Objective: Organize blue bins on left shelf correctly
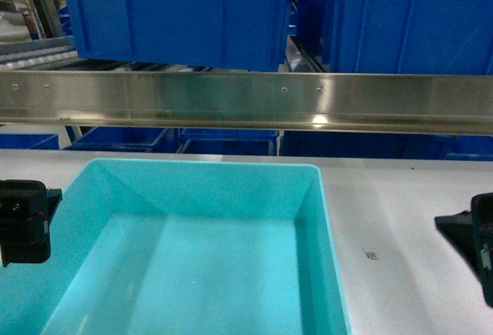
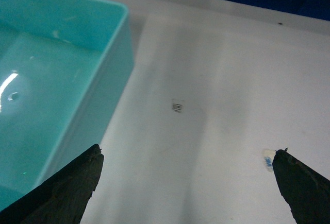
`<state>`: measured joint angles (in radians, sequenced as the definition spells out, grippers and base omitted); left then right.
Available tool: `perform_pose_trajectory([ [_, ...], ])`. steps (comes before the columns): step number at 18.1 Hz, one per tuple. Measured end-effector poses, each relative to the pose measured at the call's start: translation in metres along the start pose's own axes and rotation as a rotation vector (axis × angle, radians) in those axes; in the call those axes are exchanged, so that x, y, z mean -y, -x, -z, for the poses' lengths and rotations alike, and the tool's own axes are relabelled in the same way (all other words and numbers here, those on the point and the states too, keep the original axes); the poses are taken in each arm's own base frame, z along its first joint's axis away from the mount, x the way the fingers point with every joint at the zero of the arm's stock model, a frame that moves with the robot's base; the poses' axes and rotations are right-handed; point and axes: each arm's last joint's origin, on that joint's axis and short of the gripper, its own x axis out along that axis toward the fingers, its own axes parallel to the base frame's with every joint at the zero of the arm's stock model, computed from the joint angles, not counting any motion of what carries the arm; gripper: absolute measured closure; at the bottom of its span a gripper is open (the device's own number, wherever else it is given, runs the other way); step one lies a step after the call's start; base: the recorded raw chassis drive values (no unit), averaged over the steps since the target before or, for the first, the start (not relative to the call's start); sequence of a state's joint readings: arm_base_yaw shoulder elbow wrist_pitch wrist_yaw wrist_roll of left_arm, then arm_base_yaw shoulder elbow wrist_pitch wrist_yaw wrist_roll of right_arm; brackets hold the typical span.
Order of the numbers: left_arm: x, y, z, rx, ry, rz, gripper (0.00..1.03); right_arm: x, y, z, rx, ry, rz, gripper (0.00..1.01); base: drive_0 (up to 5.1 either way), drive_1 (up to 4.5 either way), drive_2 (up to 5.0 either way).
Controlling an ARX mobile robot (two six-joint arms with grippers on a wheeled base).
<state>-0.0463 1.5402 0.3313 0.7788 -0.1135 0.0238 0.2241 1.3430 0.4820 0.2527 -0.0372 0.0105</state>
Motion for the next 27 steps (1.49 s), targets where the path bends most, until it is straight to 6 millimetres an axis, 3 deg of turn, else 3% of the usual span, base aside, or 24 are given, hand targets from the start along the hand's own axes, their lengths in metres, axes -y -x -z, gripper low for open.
perform_pose_trajectory([
  [2,-0.009,-0.012,0.016,-0.049,0.011,-0.076,0.05,-0.017,-0.013,-0.011,-0.060,0.008,-0.096,0.03,0.0,0.00,0.0],
  [7,-0.004,-0.019,0.016,-0.037,0.001,-0.080,0.05,-0.023,-0.029,-0.001,-0.134,-0.006,-0.119,0.03,0.0,0.00,0.0],
  [12,-0.004,-0.028,0.024,-0.073,-0.002,-0.089,0.05,-0.035,-0.041,-0.008,-0.159,0.008,-0.147,0.03,0.0,0.00,0.0],
  [17,0.001,-0.033,0.012,-0.045,-0.004,-0.042,0.05,-0.030,-0.039,-0.011,-0.154,0.011,-0.158,0.03,0.0,0.00,0.0],
  [23,0.003,-0.033,0.012,-0.047,-0.005,-0.033,0.05,-0.029,-0.035,-0.015,-0.130,0.013,-0.160,0.03,0.0,0.00,0.0],
  [27,0.003,-0.033,0.012,-0.047,-0.004,-0.033,0.05,-0.014,-0.043,-0.007,-0.158,-0.005,-0.148,0.03,0.0,0.00,0.0],
])
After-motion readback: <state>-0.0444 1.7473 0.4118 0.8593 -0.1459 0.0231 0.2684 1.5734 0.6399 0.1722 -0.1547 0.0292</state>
